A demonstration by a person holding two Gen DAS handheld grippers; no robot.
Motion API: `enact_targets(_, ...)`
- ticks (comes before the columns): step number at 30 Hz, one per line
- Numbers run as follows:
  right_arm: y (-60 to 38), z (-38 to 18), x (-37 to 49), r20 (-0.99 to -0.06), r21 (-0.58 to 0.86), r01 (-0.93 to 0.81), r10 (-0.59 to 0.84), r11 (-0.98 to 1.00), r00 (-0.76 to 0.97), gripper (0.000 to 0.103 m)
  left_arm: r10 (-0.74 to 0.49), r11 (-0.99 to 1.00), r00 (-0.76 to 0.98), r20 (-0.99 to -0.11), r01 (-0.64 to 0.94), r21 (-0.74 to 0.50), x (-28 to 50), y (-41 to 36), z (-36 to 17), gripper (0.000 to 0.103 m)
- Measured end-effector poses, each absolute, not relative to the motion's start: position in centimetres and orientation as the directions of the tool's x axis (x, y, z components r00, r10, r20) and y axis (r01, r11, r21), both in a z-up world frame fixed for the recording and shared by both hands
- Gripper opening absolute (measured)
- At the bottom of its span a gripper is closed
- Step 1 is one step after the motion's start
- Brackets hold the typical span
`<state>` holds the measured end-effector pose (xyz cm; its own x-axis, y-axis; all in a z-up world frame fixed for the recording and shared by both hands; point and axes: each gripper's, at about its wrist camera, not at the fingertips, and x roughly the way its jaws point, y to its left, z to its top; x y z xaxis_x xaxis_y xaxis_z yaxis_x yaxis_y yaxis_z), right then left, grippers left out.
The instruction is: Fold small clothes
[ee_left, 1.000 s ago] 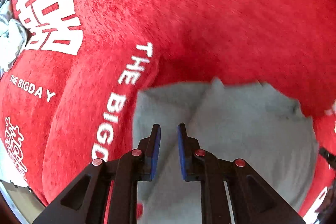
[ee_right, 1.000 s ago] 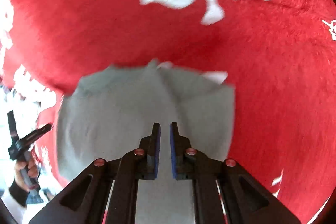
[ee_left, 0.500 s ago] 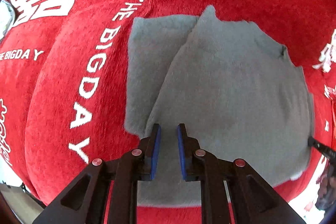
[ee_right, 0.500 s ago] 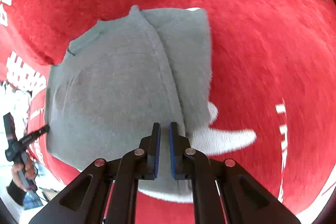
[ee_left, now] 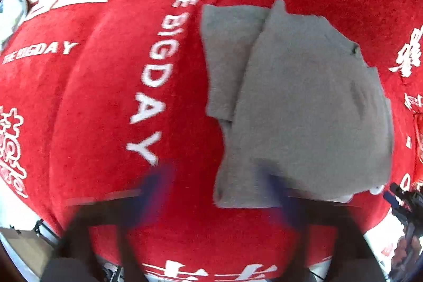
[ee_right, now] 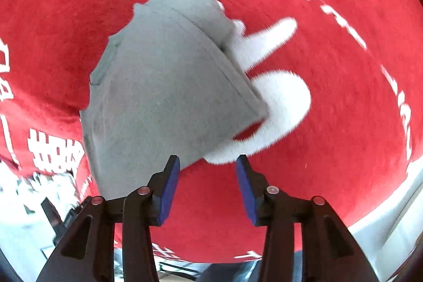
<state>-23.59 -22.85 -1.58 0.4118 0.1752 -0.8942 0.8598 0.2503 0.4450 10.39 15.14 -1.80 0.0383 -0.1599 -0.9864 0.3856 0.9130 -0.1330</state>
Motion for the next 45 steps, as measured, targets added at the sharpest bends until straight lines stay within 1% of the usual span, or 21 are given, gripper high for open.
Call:
enact_targets(1,-22.9,-1.7,-23.9,-0.894,0.446,0.866,0.170,0.226,0.416,0.052,-0.167,0.911,0.058,-0.984,0.391,-0.132,10.3,15.2,-1.6,0.103)
enact_targets(4,-23.6,-2.2,-24.8,-0.884,0.463,0.876,0.145,0.132,0.445,0.052,-0.180,0.904,0.045,-0.983,0.402,-0.147,10.3,15.2,-1.8,0.103)
enact_targets(7,-24.8,-2.5,-25.6,-0.869,0.490,0.871,0.097,0.030,0.485,0.052,-0.224,0.893,-0.024,-0.974,0.396,-0.215,10.5,14.8,-2.9,0.103)
enact_targets(9,-25.6,-2.8,-25.6,-0.877,0.475,0.880,0.084,0.003,0.473,0.051,-0.250,0.893,-0.075,-0.965,0.367,-0.260,10.5,14.8,-3.9,0.103)
enact_targets(10,-25.9,-2.8,-25.4,-0.889,0.451,0.892,0.081,0.001,0.450,0.033,-0.269,0.892,-0.102,-0.958,0.350,-0.288,10.6,14.8,-4.5,0.101)
enact_targets(11,-26.3,-2.7,-25.1,-0.905,0.419,0.908,0.083,0.020,0.416,0.009,-0.283,0.892,-0.123,-0.951,0.330,-0.308,10.6,14.9,-5.1,0.089)
enact_targets(12,-26.4,-2.3,-24.6,-0.916,0.397,0.916,0.084,0.058,0.391,0.009,-0.291,0.894,-0.138,-0.947,0.314,-0.320,10.6,15.0,-5.4,0.082)
enact_targets(13,-26.4,-1.7,-24.0,-0.925,0.379,0.918,0.076,0.114,0.373,0.009,-0.296,0.895,-0.153,-0.943,0.300,-0.330,10.6,15.1,-5.8,0.066)
enact_targets(14,-26.2,-0.9,-23.2,-0.938,0.346,0.917,0.060,0.198,0.341,0.008,-0.295,0.897,-0.148,-0.944,0.296,-0.327,10.6,15.3,-5.9,0.045)
enact_targets(16,-25.6,0.1,-21.9,-0.957,0.281,0.902,0.031,0.328,0.287,0.008,-0.310,0.887,-0.136,-0.941,0.317,-0.337,10.4,15.2,-5.5,0.016)
enact_targets(19,-25.7,-1.3,-22.1,-0.977,0.205,0.896,0.030,0.394,0.211,0.008,-0.297,0.876,-0.111,-0.948,0.364,-0.317,9.6,14.9,-4.9,0.016)
enact_targets(21,-25.8,-2.7,-22.4,-0.981,0.193,0.896,0.051,0.399,0.189,0.009,-0.276,0.876,-0.112,-0.955,0.378,-0.298,9.0,15.1,-5.1,0.016)
enact_targets(23,-25.6,-2.3,-22.5,-0.981,0.192,0.896,0.041,0.400,0.191,0.010,-0.273,0.874,-0.091,-0.958,0.392,-0.286,8.2,15.1,-5.5,0.017)
enact_targets(26,-24.5,-1.3,-22.9,-0.987,0.159,0.892,0.040,0.422,0.157,0.012,-0.281,0.874,-0.106,-0.954,0.383,-0.301,7.8,15.8,-5.3,0.017)
enact_targets(28,-23.6,-0.6,-23.3,-0.986,0.164,0.891,0.046,0.424,0.160,0.016,-0.288,0.874,-0.102,-0.952,0.379,-0.305,7.8,16.3,-4.7,0.017)
enact_targets(34,-19.6,0.9,-22.6,-0.975,0.219,0.864,0.071,0.454,0.210,0.016,-0.263,0.879,-0.055,-0.963,0.398,-0.263,8.4,16.4,-2.7,0.017)
enact_targets(42,-14.6,1.7,-15.0,-0.965,0.257,0.744,0.124,0.616,0.231,0.018,-0.217,0.895,-0.045,-0.975,0.390,-0.217,9.8,16.7,-2.3,0.017)
enact_targets(43,-14.1,1.7,-14.1,-0.962,0.266,0.729,0.134,0.631,0.236,0.022,-0.212,0.897,-0.045,-0.976,0.388,-0.213,9.9,16.7,-2.4,0.032)
enact_targets(44,-13.5,1.8,-13.2,-0.960,0.275,0.712,0.142,0.646,0.241,0.029,-0.208,0.898,-0.039,-0.977,0.389,-0.207,9.9,16.6,-2.4,0.073)
enact_targets(45,-13.2,1.7,-12.3,-0.959,0.278,0.700,0.145,0.658,0.245,0.034,-0.204,0.901,-0.020,-0.979,0.387,-0.196,10.0,16.6,-2.2,0.090)
